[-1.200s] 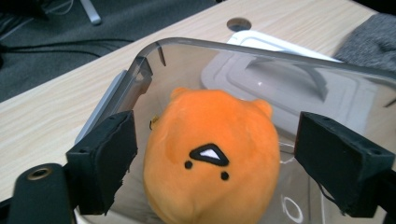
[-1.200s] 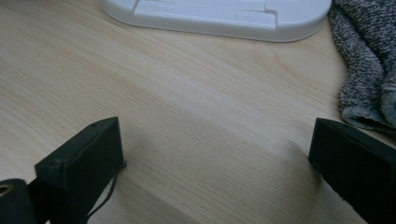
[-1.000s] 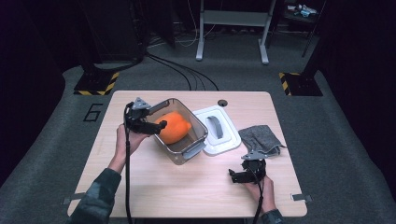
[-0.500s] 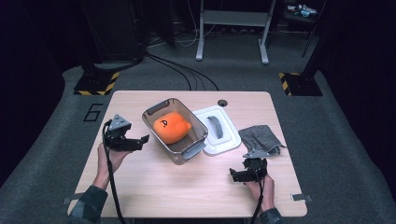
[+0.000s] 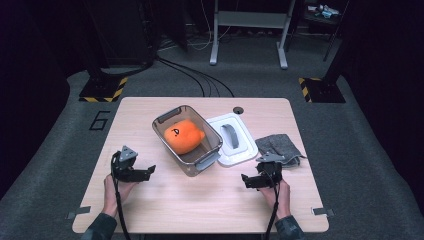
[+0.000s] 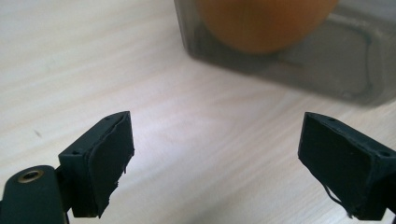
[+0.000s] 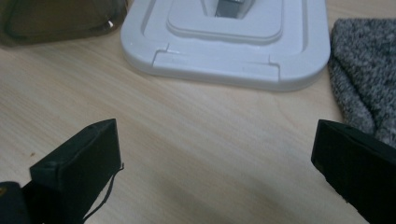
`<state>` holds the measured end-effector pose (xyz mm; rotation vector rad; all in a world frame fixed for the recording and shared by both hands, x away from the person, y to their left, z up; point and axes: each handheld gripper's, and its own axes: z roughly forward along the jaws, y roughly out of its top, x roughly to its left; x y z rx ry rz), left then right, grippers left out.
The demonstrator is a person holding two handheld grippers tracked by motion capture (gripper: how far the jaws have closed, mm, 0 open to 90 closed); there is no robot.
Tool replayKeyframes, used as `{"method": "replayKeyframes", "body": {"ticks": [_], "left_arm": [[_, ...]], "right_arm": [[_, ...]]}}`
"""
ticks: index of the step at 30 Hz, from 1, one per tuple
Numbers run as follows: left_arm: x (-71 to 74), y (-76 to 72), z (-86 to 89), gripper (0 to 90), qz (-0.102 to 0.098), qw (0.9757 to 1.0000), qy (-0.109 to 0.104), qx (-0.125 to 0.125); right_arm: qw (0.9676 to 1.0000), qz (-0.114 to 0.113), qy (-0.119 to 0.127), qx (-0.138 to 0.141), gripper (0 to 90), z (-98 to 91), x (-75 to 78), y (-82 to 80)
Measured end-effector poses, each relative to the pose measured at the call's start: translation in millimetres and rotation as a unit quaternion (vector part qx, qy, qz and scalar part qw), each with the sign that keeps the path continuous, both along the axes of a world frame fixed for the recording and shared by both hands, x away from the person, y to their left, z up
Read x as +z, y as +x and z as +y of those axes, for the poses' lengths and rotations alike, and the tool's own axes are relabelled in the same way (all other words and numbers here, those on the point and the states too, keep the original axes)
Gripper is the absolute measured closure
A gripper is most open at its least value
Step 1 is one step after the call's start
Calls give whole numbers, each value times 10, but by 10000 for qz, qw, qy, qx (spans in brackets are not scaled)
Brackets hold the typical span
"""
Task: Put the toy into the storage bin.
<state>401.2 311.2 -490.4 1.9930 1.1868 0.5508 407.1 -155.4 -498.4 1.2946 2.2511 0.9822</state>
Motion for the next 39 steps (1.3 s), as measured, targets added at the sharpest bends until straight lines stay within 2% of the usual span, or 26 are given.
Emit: {"method": "replayKeyframes", "body": {"ticks": [1,4,7,10,11,12,15,18,20,21,24,31,32,35,37,39], "left_arm": [[-46,-1,0,103,9,10000,71,12],[-122,2,10,103,108,9999,58,24],[-225,-4,9,103,119,9997,224,51],[-305,1,25,102,149,9997,142,118],[-324,1,34,102,168,9997,106,124],[-340,-4,31,102,176,9997,123,147],[-376,-1,43,102,228,9995,151,170],[-392,1,50,102,190,9995,108,207],[-394,-1,44,102,212,9995,130,210],[-393,-2,42,102,208,9994,216,161],[-393,-6,43,102,248,9994,178,177],[-396,-6,46,102,240,9993,173,225],[-396,-7,47,102,238,9993,170,223],[-397,-9,45,103,232,9993,176,224],[-397,-8,43,102,234,9993,174,234],[-397,-8,43,103,233,9993,174,235]], "right_arm": [[10000,21,-21,6,9,15,13,13],[10000,30,-81,32,8,46,50,62],[10000,20,-89,22,11,86,100,140],[10000,8,-54,71,14,120,148,255],[9999,101,-17,-2,14,144,160,268],[10000,36,-78,41,14,163,167,317],[9999,44,-66,106,18,223,189,451],[9999,103,-3,93,19,251,195,519],[9999,125,-17,71,32,276,197,586],[9998,153,-5,103,43,294,185,656],[9998,173,19,87,47,302,175,723],[9996,269,61,72,76,344,186,1036],[9997,220,34,67,91,360,188,1064],[9995,291,107,69,97,385,191,1129],[9996,244,136,7,136,417,214,1189],[9994,316,110,5,150,450,222,1275]]}}
